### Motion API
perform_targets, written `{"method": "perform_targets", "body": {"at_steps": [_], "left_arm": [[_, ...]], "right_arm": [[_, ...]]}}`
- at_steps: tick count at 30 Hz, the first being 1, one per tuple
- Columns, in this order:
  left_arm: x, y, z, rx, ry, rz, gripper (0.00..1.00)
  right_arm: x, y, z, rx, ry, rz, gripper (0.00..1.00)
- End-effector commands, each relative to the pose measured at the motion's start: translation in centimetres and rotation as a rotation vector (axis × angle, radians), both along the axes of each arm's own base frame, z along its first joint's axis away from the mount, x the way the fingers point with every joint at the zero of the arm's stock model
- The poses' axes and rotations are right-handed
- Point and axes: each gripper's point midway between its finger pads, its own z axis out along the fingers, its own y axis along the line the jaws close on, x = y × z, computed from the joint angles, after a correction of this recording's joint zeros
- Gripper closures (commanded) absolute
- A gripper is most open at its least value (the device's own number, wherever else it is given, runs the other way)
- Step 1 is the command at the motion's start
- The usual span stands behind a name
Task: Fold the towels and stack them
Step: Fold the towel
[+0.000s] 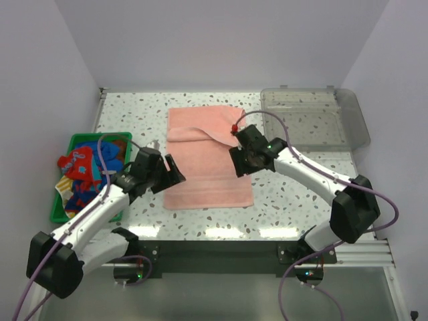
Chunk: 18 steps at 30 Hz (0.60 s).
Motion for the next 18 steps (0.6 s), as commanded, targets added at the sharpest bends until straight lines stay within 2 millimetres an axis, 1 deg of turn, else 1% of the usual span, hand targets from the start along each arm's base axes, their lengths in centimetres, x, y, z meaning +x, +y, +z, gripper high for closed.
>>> {"method": "perform_targets", "body": {"at_steps": [1, 2, 3, 4, 5, 6, 7, 8, 9, 10, 11, 12, 13, 14, 15, 16, 17, 18], "left_arm": [[5.1, -0.2, 3.3, 0.051, -0.123, 0.007, 0.25], [6.8, 0.2, 4.3, 0.041, -0.149, 0.029, 0.23], [7.8, 0.1, 4.5, 0.027, -0.153, 0.024, 0.23], [9.5, 0.5, 4.0, 0.019, -0.152, 0.037, 0.22], [10.7, 0.7, 4.5, 0.01, -0.168, 0.047, 0.22], [11.7, 0.9, 4.6, 0.004, -0.176, 0.057, 0.22], [13.0, 0.8, 3.9, -0.002, -0.169, 0.053, 0.21], [14.5, 1.2, 4.7, -0.007, -0.191, 0.072, 0.21], [15.3, 1.2, 4.6, -0.007, -0.191, 0.076, 0.21], [16.1, 1.1, 3.3, 0.001, -0.164, 0.075, 0.21], [17.3, 0.9, 4.0, -0.013, -0.177, 0.07, 0.21], [17.8, 0.7, 3.6, -0.016, -0.169, 0.065, 0.22], [18.3, 0.7, 2.5, -0.01, -0.14, 0.066, 0.23], [19.0, 0.6, 2.6, -0.012, -0.144, 0.068, 0.25], [19.2, 0.6, 2.2, -0.013, -0.134, 0.07, 0.27], [19.6, 0.7, 1.3, -0.013, -0.117, 0.072, 0.29], [20.1, 0.8, 1.4, -0.016, -0.12, 0.078, 0.32], [20.4, 0.9, 1.2, -0.017, -0.113, 0.084, 0.34]], "right_arm": [[5.5, 2.5, 5.4, 0.008, -0.203, 0.098, 0.45], [6.6, 3.1, 5.9, 0.003, -0.231, 0.133, 0.43], [7.6, 3.7, 6.1, 0.001, -0.245, 0.143, 0.43], [9.3, 4.9, 6.5, 0.007, -0.267, 0.154, 0.42], [10.4, 5.7, 6.6, 0.006, -0.28, 0.176, 0.41], [11.4, 6.4, 6.8, 0.011, -0.291, 0.187, 0.4], [13.1, 7.8, 7.1, 0.018, -0.31, 0.197, 0.39], [14.2, 8.6, 7.4, 0.026, -0.333, 0.216, 0.39], [15.1, 9.4, 7.6, 0.04, -0.345, 0.229, 0.39], [16.4, 10.7, 9.0, 0.071, -0.382, 0.239, 0.38], [17.4, 11.7, 7.3, 0.064, -0.364, 0.254, 0.38], [18.8, 13.0, 8.7, 0.087, -0.408, 0.287, 0.38], [19.6, 13.6, 8.4, 0.088, -0.413, 0.296, 0.38], [20.5, 14.3, 6.0, 0.068, -0.389, 0.314, 0.38], [21.3, 14.8, 5.7, 0.071, -0.395, 0.316, 0.37], [22.3, 15.6, 6.8, 0.094, -0.43, 0.32, 0.37], [23.1, 16.2, 6.3, 0.103, -0.438, 0.327, 0.37], [23.8, 16.5, 4.5, 0.101, -0.42, 0.328, 0.37]]}}
